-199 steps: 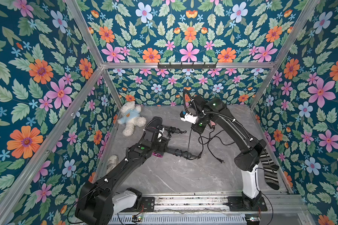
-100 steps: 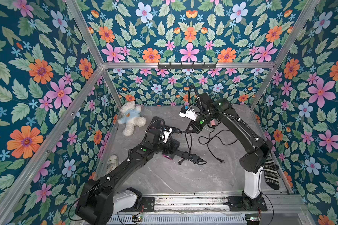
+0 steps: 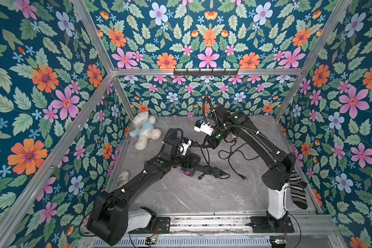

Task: Wrap the cord around the hair dryer
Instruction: Wrap the power cord around the hair dryer.

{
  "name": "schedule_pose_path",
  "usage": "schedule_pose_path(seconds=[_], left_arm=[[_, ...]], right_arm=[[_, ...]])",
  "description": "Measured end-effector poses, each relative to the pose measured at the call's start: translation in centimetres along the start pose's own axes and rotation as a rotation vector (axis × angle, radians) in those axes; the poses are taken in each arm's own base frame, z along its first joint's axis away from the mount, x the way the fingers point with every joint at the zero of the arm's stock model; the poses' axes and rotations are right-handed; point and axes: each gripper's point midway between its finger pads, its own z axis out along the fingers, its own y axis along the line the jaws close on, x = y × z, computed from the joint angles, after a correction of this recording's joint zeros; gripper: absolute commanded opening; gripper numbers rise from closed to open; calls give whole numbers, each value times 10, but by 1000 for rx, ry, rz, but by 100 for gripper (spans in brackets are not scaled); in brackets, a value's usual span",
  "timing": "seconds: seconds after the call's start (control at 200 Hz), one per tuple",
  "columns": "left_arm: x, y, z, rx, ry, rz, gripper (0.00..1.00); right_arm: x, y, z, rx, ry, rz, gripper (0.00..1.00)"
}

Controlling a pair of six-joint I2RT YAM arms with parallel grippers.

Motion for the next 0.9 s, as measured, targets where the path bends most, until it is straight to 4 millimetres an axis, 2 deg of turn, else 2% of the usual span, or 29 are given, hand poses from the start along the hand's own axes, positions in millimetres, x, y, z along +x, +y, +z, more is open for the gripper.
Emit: schedule_pose_path(seconds=[0.195, 0.345, 0.455, 0.59, 0.765, 0.9], left_arm=[[-21, -13, -24, 18, -118, 6, 0], [-42, -13, -42, -33, -211, 6, 0], [-57, -2, -53, -119, -284, -28, 0], [-62, 22, -61, -241, -364, -136, 0], [-51, 51, -61, -321, -455, -285, 0], [-68, 48, -64, -299, -521, -333, 0]], right_arm=[[27, -7, 13, -96, 46, 117, 0], [39, -9, 13, -130, 20, 184, 0], [47, -15, 19, -133, 0, 257, 0], [56, -21, 31, -134, -29, 347, 0], [63, -31, 47, -175, -90, 449, 25], [60, -39, 49, -192, -140, 484, 41]])
